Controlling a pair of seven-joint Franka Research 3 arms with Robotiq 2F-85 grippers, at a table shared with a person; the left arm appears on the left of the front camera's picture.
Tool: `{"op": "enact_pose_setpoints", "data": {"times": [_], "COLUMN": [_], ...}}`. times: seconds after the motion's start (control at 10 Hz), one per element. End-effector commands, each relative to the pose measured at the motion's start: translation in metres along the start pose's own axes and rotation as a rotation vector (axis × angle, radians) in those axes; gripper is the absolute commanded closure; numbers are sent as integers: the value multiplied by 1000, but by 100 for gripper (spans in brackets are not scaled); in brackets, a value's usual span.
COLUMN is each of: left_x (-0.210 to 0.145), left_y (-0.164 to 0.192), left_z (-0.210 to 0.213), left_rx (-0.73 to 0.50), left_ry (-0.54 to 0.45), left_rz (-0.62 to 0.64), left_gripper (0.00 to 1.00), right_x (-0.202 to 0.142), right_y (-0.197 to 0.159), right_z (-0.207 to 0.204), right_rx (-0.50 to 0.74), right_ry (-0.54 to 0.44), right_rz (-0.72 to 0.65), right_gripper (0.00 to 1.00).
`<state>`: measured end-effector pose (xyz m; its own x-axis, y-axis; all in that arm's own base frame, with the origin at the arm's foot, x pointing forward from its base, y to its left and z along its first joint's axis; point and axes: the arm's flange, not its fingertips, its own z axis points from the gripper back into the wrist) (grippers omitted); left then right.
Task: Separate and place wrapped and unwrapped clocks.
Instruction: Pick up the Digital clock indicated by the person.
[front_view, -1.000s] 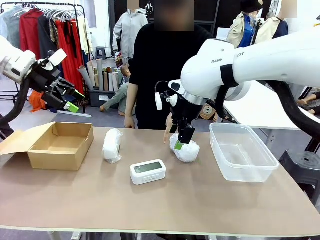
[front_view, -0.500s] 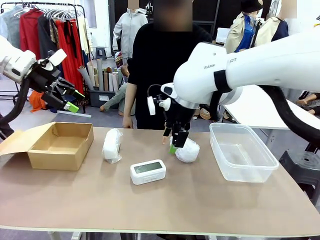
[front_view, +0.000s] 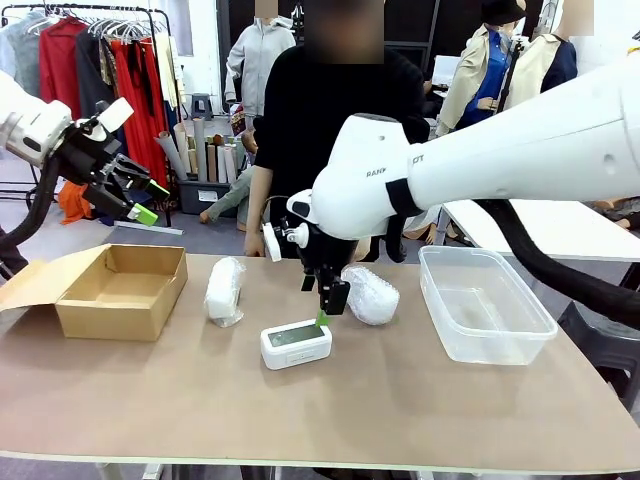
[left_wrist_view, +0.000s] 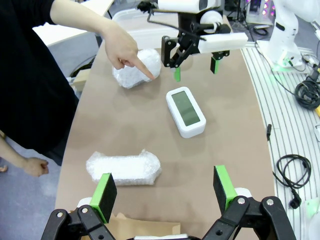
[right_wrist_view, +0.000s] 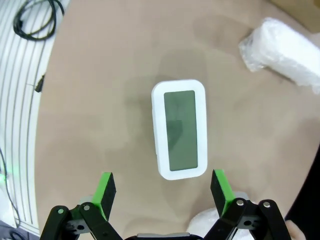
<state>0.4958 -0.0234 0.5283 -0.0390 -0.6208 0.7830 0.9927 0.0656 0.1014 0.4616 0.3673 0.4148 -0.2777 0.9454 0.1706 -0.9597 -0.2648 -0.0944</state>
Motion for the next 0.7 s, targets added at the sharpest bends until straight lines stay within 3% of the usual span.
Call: {"op": "enact_pose_setpoints", "data": {"times": [0.0, 0.6], "left_x": [1, 1], "left_y": [0, 0], "left_z": [1, 1], "left_rx": [1, 1], "left_ry": [-1, -1], "left_rz": [-1, -1], "left_gripper": [0, 0], "right_x": [7, 4], "right_y": [-13, -23], "right_z": [-13, -52], "right_rx": [-14, 18], "right_ry": [46, 78], "right_rz": [-13, 28], "right_gripper": [0, 0]}}
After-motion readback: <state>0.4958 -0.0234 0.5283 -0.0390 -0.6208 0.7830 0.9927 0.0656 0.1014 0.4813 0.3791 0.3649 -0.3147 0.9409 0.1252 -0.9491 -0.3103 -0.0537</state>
